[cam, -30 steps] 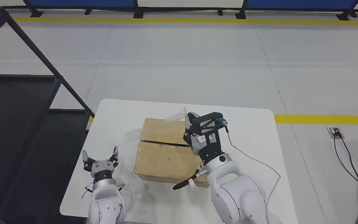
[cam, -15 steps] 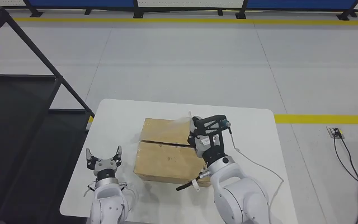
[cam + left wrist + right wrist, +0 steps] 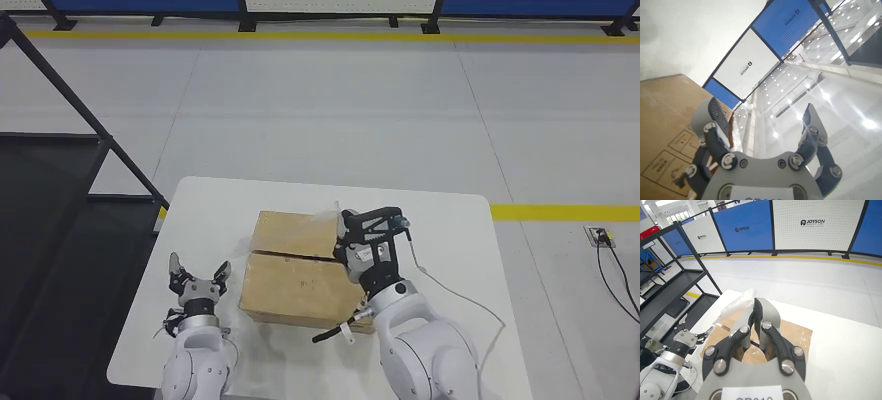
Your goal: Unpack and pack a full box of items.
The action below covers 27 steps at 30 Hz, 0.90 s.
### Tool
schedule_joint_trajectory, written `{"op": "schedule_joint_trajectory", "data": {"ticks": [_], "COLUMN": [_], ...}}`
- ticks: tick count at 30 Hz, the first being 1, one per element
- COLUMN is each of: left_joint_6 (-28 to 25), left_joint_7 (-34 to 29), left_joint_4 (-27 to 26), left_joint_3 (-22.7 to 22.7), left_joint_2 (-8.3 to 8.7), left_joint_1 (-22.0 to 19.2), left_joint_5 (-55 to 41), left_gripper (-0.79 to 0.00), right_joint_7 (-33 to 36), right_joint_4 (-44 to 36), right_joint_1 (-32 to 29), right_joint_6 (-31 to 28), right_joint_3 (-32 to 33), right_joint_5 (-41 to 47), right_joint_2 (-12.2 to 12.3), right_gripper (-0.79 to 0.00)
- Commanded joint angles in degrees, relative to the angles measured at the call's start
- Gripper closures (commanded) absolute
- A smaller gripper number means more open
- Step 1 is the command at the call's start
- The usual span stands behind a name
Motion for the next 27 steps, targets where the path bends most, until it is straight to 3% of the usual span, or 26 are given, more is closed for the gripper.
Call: {"op": "schedule_joint_trajectory", "data": {"ticks": [1,4,8,15,18,19,27], "left_joint_6": [-0.67,-2.27,-8.62,-6.16,-3.2,-1.7,-1.7], "left_joint_7": [-0.72,-1.49,4.08,8.24,8.04,8.04,8.04], "left_joint_4": [-0.94,-2.11,1.5,-1.59,-6.0,-8.34,-8.34], "left_joint_3": [-0.72,-2.67,-2.39,-1.75,-1.75,-1.06,-1.06], "left_joint_2": [-0.16,-0.15,0.21,0.61,0.58,0.34,0.34], "left_joint_1": [0.35,0.94,0.62,2.93,5.13,5.84,5.84], "left_joint_5": [-4.7,-6.97,16.39,39.54,39.57,34.71,34.71], "left_gripper": [-0.785,-0.785,-0.785,-0.785,-0.785,-0.785,-0.785], "right_joint_7": [-0.22,-0.39,-0.69,-0.99,-1.14,-1.24,-1.4], "right_joint_4": [0.06,0.08,0.42,1.05,1.32,1.42,1.95], "right_joint_1": [-0.03,-0.07,0.13,0.87,1.03,1.11,1.6], "right_joint_6": [-0.04,-0.28,-0.57,-1.17,-1.48,-1.59,-3.15], "right_joint_3": [-0.05,-0.02,0.13,0.31,0.43,0.46,0.26], "right_joint_5": [-0.15,-0.04,0.34,0.88,1.17,1.24,1.06], "right_joint_2": [-0.06,-0.16,-0.3,-0.57,-0.67,-0.7,-0.76], "right_gripper": [0.0,0.0,0.0,0.0,0.0,0.0,0.0]}}
